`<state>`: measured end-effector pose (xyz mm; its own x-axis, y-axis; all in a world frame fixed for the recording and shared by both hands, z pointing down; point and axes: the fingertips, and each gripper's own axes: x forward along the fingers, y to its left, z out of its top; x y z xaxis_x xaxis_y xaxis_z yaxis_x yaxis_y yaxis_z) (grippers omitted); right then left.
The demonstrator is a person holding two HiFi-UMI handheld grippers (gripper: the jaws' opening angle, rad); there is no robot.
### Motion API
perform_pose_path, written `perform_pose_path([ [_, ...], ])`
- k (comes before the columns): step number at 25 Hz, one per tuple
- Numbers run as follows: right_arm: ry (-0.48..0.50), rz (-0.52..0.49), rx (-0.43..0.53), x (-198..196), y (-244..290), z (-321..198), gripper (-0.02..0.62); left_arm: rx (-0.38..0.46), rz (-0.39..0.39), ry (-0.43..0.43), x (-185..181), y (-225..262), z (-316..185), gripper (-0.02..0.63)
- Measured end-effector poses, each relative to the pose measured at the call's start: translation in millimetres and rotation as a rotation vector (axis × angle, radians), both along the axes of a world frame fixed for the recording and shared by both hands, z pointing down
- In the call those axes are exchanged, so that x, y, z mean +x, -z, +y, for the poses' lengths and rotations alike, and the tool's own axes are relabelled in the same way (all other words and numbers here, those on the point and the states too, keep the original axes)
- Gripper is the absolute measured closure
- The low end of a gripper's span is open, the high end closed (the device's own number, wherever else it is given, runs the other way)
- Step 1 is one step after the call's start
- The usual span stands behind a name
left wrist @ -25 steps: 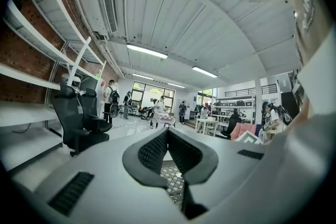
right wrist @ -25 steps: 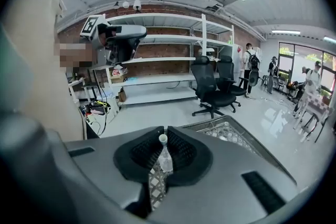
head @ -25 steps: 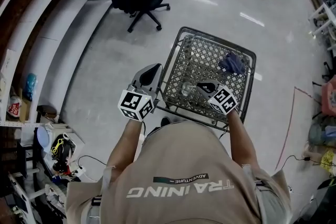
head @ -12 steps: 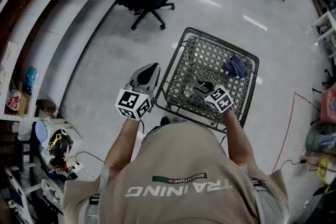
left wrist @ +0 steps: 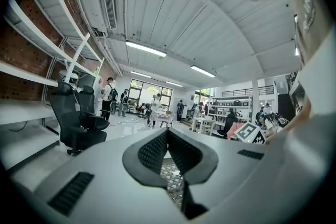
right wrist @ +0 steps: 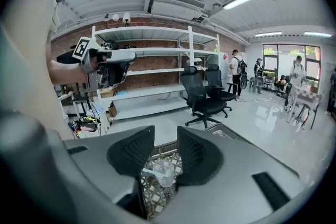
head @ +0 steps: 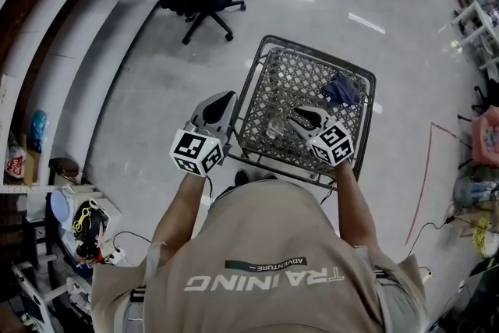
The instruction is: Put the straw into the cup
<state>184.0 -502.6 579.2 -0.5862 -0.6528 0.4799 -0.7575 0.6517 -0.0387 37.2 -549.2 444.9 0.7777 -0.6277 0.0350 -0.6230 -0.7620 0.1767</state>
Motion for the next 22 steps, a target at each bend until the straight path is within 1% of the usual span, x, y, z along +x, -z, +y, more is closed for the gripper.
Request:
perform_pose_path([
  [2,-0.027,-0.03,0.017,5,11,3,0.451,0.003,-0.001,-0.015,4,2,0,0.589],
  [6,-0.106,-0.089,0.1,16,48,6,0.497,0.027,-0.004,-0.055,13,10,-2,0.589],
  [10,-0.175,-0.083,0.206,25,93,10,0.547,0.08,0.009,-0.092,23,33,-5,0.589],
  [14,-0.26,-0.067,0.289,43,139,12,0.563,0.154,0.02,-0.139,35,66,-5,0.589],
  [16,-0.291,-0.076,0.336,51,166,14,0.568,0.179,0.024,-0.156,40,81,-4,0.589],
  [19,-0.309,-0.108,0.397,57,205,20,0.574,0.19,0.029,-0.167,43,98,-1,0.589],
  [22,-0.282,-0.12,0.443,57,230,30,0.575,0.208,0.014,-0.167,46,109,3,0.589],
])
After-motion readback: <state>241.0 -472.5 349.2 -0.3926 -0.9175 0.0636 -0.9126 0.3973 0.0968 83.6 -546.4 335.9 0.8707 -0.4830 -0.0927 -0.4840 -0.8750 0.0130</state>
